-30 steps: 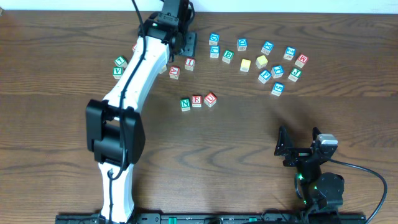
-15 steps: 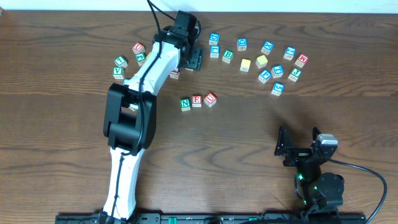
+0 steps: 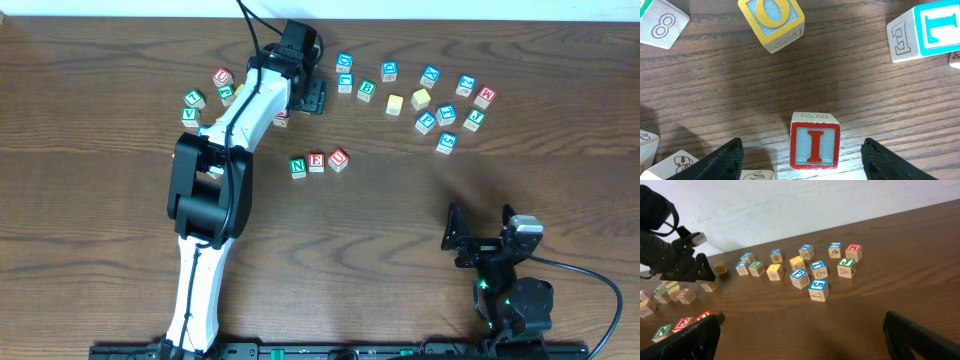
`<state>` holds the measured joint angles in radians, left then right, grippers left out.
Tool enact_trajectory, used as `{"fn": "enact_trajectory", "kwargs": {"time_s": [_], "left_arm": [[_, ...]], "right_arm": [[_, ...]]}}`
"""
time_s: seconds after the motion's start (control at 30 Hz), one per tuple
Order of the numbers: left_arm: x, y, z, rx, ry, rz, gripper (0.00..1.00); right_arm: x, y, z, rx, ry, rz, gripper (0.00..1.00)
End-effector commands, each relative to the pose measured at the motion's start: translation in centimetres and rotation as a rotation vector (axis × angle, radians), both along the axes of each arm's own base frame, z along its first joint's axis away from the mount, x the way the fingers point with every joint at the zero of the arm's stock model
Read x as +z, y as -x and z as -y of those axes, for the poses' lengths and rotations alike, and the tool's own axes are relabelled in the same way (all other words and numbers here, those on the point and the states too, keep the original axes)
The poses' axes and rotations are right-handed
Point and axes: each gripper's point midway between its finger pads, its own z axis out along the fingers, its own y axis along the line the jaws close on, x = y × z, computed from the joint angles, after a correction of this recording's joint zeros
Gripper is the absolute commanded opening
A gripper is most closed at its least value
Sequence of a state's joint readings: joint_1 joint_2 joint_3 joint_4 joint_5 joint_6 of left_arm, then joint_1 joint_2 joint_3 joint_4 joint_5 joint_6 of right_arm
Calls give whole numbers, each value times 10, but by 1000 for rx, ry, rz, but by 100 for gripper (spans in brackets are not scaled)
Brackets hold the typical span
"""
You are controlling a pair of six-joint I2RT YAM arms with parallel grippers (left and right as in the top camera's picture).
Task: Spell out NEURIPS
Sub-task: 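Lower the left gripper onto the red I block and grasp it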
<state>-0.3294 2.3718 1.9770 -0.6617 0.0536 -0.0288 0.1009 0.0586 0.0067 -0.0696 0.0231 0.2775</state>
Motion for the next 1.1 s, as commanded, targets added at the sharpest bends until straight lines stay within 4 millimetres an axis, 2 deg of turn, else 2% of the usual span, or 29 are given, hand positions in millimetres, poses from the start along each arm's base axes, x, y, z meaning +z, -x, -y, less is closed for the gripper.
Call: {"fn": "enact_trajectory", "kwargs": {"time_s": [0.0, 0.07, 0.27, 0.57, 0.67, 1.07], "left_arm": [[-18, 3, -3, 0, -16, -28, 71], [-22, 4, -3, 0, -15, -25, 69], [-27, 3, -3, 0, -13, -18, 53], [-27, 2, -2, 1, -10, -12, 44], [-27, 2, -2, 1, -10, -13, 38], [-27, 2, -2, 2, -9, -13, 34]], "right_arm": [[-1, 0, 3, -13, 5, -2, 99], [-1, 0, 3, -13, 5, -2, 99], [-1, 0, 3, -13, 5, -2, 99], [-1, 0, 3, -13, 5, -2, 99], [-1, 0, 3, -13, 5, -2, 99], [-1, 0, 3, -13, 5, -2, 99]]}}
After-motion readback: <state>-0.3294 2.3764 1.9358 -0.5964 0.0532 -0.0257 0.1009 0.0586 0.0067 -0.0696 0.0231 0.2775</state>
